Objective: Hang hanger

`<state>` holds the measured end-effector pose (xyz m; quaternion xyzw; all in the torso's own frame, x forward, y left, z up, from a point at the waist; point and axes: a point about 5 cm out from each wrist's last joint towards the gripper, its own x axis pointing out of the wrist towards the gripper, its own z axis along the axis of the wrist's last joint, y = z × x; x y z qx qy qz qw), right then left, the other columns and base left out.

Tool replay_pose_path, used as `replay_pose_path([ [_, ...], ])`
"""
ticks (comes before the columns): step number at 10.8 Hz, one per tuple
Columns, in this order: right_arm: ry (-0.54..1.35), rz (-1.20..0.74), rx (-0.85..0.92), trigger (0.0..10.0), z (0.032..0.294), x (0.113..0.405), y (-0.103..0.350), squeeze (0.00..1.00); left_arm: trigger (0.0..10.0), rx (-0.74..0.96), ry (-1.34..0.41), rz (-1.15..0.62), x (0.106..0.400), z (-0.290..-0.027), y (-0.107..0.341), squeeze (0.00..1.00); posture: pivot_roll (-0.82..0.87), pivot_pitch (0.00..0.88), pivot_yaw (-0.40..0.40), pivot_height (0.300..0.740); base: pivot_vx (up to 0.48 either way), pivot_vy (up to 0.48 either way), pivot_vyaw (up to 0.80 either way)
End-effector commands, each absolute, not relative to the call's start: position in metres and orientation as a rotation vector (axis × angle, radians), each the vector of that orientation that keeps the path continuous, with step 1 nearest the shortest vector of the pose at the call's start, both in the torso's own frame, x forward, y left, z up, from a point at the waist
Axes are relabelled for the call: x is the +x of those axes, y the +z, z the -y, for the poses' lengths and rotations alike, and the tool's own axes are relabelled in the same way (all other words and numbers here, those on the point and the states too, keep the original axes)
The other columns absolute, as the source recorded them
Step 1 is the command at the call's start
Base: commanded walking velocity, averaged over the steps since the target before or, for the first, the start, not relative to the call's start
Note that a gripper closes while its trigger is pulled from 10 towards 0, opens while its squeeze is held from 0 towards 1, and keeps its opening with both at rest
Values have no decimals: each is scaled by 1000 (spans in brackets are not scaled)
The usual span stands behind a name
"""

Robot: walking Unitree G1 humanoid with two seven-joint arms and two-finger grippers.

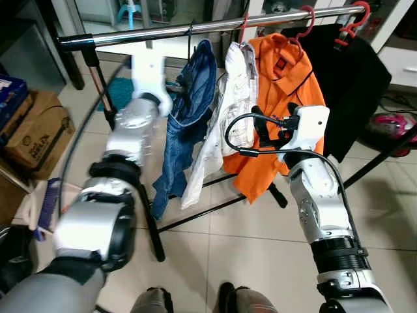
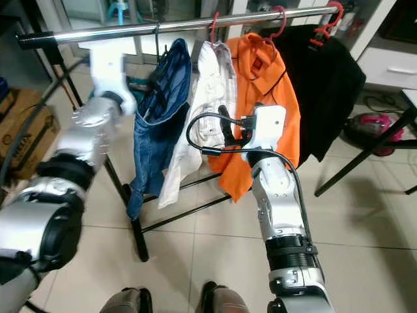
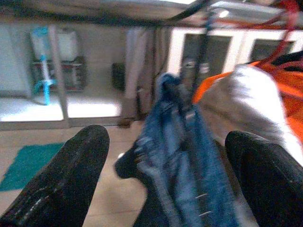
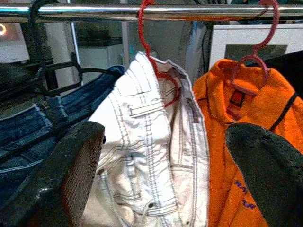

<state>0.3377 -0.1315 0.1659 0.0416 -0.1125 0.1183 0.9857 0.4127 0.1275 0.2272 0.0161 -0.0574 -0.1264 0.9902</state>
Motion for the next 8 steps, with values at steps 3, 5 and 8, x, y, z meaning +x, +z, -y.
replay_pose_path([
  [3,227,231,72,10000,133,333,165,0,10000,81,-306,191,414,-113,245,1000,-147,128,-11,740,0,0,0],
  [5,223,224,73,10000,133,331,162,0,10000,85,-304,147,415,-112,236,1000,-152,133,-5,740,0,0,0],
  [8,233,214,81,10000,130,330,161,0,10000,116,-279,72,418,-109,227,702,-158,134,-6,740,0,0,0],
])
